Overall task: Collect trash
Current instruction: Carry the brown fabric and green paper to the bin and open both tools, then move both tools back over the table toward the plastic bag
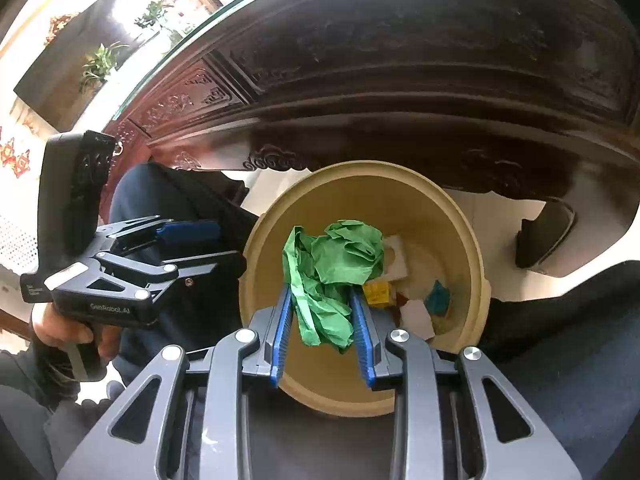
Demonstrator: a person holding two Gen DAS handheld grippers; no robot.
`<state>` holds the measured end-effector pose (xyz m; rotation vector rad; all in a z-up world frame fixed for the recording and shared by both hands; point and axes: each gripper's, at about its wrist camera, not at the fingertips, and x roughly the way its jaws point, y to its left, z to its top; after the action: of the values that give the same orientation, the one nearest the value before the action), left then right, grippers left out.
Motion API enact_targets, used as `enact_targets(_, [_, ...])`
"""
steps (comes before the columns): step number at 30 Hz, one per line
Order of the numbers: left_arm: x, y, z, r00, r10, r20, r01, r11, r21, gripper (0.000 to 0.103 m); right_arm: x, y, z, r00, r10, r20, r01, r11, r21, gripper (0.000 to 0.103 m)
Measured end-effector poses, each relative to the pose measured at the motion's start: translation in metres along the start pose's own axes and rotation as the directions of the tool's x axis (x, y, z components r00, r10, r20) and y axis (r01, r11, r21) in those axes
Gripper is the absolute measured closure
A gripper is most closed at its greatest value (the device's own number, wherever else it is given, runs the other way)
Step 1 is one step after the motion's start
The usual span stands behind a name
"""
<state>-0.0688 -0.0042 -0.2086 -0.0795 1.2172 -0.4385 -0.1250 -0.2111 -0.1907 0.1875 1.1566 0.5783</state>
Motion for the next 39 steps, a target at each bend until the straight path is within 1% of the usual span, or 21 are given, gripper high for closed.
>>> enact_targets(1, [0.0,0.001,0.001,1.0,0.0,0.001,0.0,1.0,-0.006,0.018,0.001,0.001,0.001,1.0,0.002,0.0,-0.002,1.0,-0.006,0.072])
enact_targets(3, [0.002,0.004,0.002,1.0,-0.004,-0.001,0.004,1.0,-0.018,0.017,0.005,0.002,0.003,1.0,-0.018,-0.014,0.018,1.0,-0.013,0.057])
enact_targets(4, [0.003,0.005,0.001,1.0,-0.002,0.0,0.002,1.0,-0.02,0.017,0.006,0.001,0.004,0.999,-0.044,-0.016,0.044,0.999,-0.013,0.049])
enact_targets(5, [0.004,0.005,0.001,1.0,0.001,-0.002,-0.001,1.0,-0.021,0.017,0.008,0.001,0.004,0.998,-0.057,-0.017,0.057,0.998,-0.014,0.046])
enact_targets(14, [0.014,0.008,0.0,1.0,-0.008,-0.027,0.006,0.999,-0.047,0.015,0.015,-0.006,-0.003,0.999,-0.038,-0.035,0.039,0.999,0.021,0.046])
enact_targets(21, [0.014,0.006,0.004,0.999,-0.016,-0.028,0.014,0.999,-0.052,0.015,0.014,-0.003,-0.002,0.999,-0.031,-0.038,0.032,0.999,0.011,0.046])
enact_targets(23, [0.012,0.005,0.005,0.999,-0.021,-0.025,0.019,0.998,-0.054,0.015,0.013,-0.003,0.0,0.999,-0.027,-0.033,0.027,1.0,0.007,0.044])
enact_targets(26, [0.009,0.003,0.008,1.0,-0.021,-0.011,0.021,0.999,-0.049,0.014,0.01,-0.003,0.002,0.999,-0.033,-0.022,0.033,0.999,0.006,0.037])
enact_targets(27, [0.007,0.003,0.01,1.0,-0.022,-0.005,0.021,0.999,-0.049,0.014,0.009,-0.003,0.003,0.999,-0.034,-0.018,0.035,0.999,0.009,0.029])
enact_targets(28, [0.006,0.002,0.011,1.0,-0.023,0.0,0.023,0.998,-0.051,0.012,0.009,-0.003,0.004,0.999,-0.039,-0.014,0.039,0.999,0.013,0.018])
enact_targets(29, [0.004,0.002,0.013,1.0,-0.027,0.008,0.028,0.998,-0.057,0.012,0.008,-0.003,0.004,0.999,-0.054,-0.007,0.054,0.998,0.021,0.014])
enact_targets(31, [0.002,0.005,0.016,0.999,-0.034,0.022,0.036,0.996,-0.081,0.009,0.006,-0.003,0.006,0.996,-0.088,0.015,0.088,0.995,0.037,0.011])
enact_targets(33, [-0.001,0.011,0.019,0.998,-0.041,0.053,0.048,0.99,-0.133,0.008,0.006,-0.004,0.007,0.995,-0.101,0.023,0.1,0.994,0.042,0.009])
enact_targets(35, [-0.005,0.017,0.021,0.996,-0.037,0.082,0.051,0.983,-0.177,0.007,0.006,-0.006,0.008,0.993,-0.11,0.049,0.108,0.993,0.053,0.009])
enact_targets(37, [-0.01,0.021,0.022,0.993,-0.013,0.115,0.037,0.977,-0.209,0.005,0.002,-0.007,0.009,0.992,-0.076,0.102,0.071,0.996,0.053,0.009])
enact_targets(39, [-0.021,0.021,0.024,0.984,-0.001,0.177,0.037,0.979,-0.199,0.005,-0.003,-0.005,0.009,0.986,-0.045,0.159,0.042,0.999,0.024,0.008])
